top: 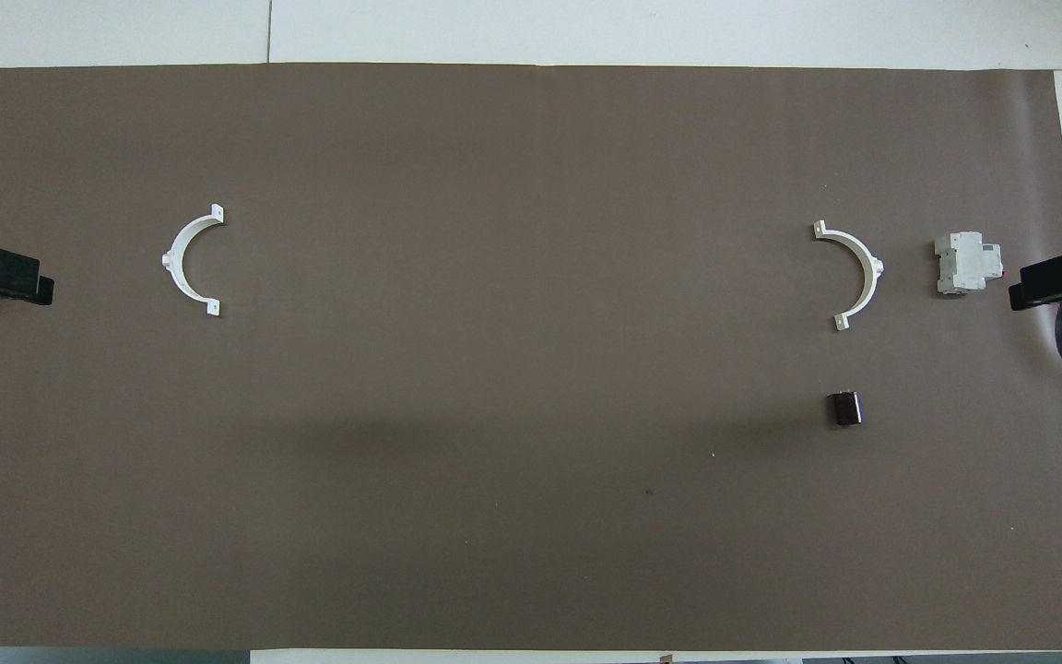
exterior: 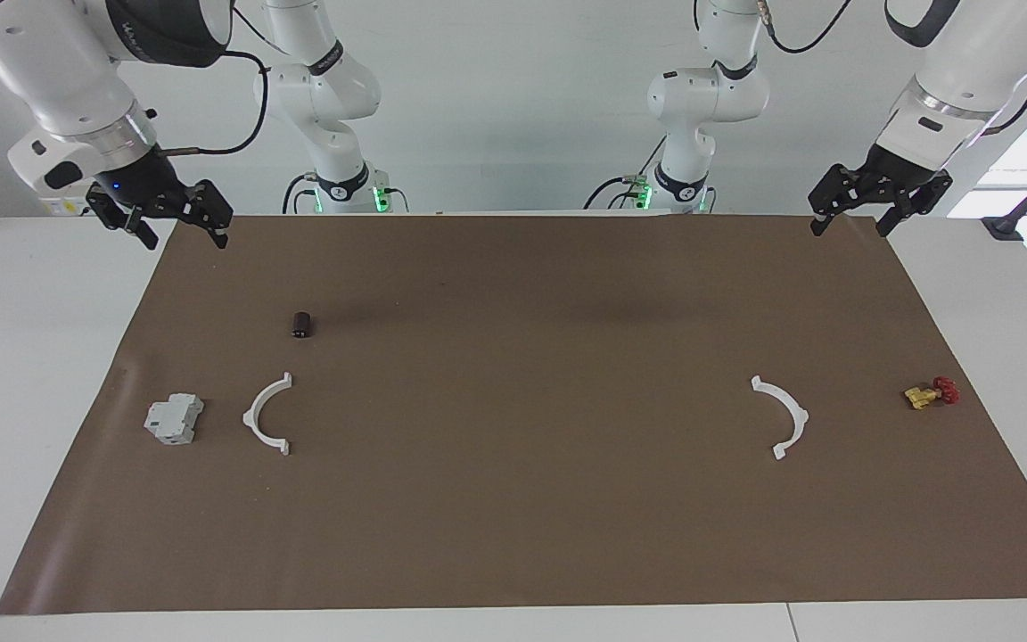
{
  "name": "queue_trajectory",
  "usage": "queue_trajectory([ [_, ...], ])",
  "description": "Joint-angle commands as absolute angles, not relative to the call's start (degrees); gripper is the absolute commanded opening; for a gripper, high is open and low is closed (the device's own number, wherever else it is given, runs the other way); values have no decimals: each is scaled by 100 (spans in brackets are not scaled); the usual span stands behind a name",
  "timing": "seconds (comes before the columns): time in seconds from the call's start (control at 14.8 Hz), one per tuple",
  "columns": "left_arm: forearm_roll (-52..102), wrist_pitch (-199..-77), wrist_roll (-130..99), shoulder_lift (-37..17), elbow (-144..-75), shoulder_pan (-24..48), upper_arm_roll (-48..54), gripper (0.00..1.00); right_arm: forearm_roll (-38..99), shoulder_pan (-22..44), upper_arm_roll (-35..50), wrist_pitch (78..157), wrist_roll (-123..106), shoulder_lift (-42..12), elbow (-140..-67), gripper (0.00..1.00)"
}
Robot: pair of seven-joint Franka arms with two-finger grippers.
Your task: Assemble drain pipe with both arms
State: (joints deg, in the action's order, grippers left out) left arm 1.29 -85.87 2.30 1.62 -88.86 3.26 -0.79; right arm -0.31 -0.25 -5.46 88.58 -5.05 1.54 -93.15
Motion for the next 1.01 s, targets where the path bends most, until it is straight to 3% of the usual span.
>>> queue_trajectory([
  [0.0,185,-8481,185,211,-8912,308,-88,100,9,-53,-510,8877,-378,176,-9334,100],
  [0.95,185,-8481,185,211,-8912,308,-88,100,0,-53,-510,8834,-246,220,-9430,100],
])
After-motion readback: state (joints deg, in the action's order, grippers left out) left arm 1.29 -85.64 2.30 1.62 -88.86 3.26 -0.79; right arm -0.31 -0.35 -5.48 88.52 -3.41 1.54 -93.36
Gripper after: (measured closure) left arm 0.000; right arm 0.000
